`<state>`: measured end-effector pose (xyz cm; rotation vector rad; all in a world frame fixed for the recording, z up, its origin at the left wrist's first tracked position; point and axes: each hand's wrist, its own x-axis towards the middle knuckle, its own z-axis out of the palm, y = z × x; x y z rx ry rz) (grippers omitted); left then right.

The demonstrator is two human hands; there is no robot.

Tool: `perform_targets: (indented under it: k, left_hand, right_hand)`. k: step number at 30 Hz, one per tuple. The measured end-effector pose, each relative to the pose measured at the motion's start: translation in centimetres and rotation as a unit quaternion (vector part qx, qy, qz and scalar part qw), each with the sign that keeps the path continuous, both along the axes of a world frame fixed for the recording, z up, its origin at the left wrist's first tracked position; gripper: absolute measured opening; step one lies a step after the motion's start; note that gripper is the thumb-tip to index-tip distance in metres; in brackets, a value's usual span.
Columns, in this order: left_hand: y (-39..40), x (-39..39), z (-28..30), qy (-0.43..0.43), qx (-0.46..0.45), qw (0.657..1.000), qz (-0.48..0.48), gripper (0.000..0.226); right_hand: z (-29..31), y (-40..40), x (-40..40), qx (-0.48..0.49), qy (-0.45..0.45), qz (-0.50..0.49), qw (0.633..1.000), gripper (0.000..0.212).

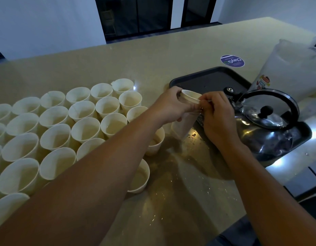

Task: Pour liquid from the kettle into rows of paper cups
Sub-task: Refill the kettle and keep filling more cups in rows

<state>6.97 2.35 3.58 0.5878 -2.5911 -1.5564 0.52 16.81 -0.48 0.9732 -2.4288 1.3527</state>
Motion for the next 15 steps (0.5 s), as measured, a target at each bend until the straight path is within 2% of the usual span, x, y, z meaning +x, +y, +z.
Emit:
perform_targets:
  k: [3, 10, 15]
  left_hand:
    - [-0.11, -0.09, -0.19, -0.005, 0.013, 1.000, 0.004, 0.074]
    - [0.01, -0.51, -0.64, -0.032, -0.021, 0.999, 0.003, 0.071]
    - [0.30, -0.38, -0.35, 0.042, -0.011, 0.999, 0.015, 0.072]
  right_hand:
    - [-0.22, 0.01, 0.04, -0.004, 0.001, 0.003, 1.000, 0.012]
    - [-0.07, -0.01, -0.34, -0.021, 0.028, 0.002, 0.999, 0.012]
    - [0.33, -0.03, -0.56, -0.027, 0.050, 0.029, 0.998, 0.013]
